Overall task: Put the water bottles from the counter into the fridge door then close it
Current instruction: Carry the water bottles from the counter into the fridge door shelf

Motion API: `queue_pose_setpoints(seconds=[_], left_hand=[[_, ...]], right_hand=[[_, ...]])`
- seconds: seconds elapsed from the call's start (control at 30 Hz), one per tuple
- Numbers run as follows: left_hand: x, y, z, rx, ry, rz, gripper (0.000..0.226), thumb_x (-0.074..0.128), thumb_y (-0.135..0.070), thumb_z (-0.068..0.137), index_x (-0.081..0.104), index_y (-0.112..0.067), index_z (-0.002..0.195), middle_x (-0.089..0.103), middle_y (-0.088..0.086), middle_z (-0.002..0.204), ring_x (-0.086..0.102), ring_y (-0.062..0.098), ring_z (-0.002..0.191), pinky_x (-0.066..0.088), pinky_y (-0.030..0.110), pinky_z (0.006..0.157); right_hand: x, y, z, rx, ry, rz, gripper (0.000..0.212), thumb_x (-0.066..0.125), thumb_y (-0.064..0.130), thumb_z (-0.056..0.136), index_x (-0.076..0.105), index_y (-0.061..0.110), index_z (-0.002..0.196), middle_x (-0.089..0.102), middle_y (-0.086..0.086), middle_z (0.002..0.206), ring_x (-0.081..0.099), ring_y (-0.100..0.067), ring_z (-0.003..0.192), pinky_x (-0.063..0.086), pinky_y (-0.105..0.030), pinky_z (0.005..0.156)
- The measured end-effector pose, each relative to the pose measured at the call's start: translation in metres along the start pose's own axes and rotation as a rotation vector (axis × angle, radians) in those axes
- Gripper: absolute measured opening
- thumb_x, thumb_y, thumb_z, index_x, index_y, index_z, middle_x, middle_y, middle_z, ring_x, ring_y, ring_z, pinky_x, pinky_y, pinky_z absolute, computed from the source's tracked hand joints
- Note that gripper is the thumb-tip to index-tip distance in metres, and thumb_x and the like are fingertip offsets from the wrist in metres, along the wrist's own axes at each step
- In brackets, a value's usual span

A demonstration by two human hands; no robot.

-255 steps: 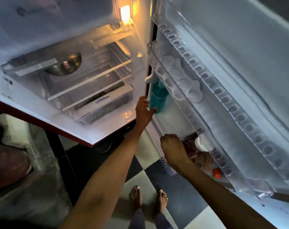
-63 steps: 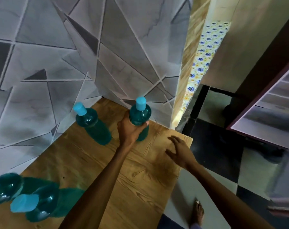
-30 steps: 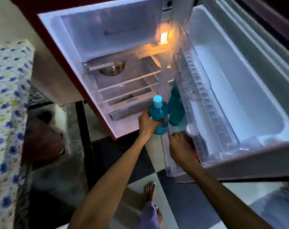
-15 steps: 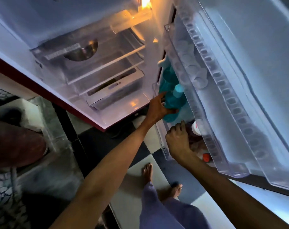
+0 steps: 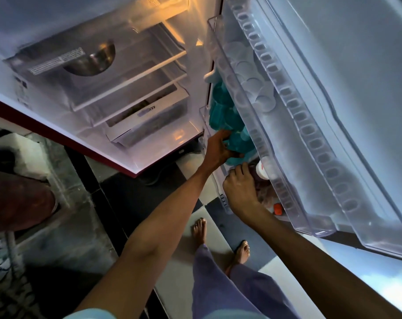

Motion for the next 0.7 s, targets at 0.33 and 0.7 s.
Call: queue_pose_setpoints(seconds=[0.33, 0.7], left_hand=[[-0.007, -0.015, -0.014, 0.037, 0.076, 0.141, 0.071, 0.085, -0.01, 0.07, 0.053, -0.002, 0.132, 0.06, 0.018, 0.132, 0.057, 0.029, 0.122, 0.045, 0.033, 0.104], [-0.116, -0.022, -0.303, -0.267, -0.669, -0.028, 0.017, 0.067, -0.01, 0.088, 0.068, -0.012, 0.105, 0.068, -0.006, 0.094, 0.062, -0.01, 0.08, 0.046, 0.004, 0.073]], right_hand=[[-0.01, -0.013, -0.004, -0.063, -0.155, 0.231, 0.038, 0.071, 0.011, 0.08, 0.063, 0.005, 0.117, 0.066, -0.016, 0.118, 0.056, -0.034, 0.119, 0.03, -0.047, 0.116], [-0.045, 0.016, -0.121, -0.431, -0.249, 1.154, 0.024, 0.065, 0.018, 0.087, 0.069, 0.016, 0.11, 0.071, 0.001, 0.103, 0.062, -0.004, 0.087, 0.051, -0.02, 0.085]])
Point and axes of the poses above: each hand's wrist, its own z-axis towards the middle knuckle, its own x-axis out of the palm, y = z × x, the point moved 3 cm from there along z, towards the middle knuckle
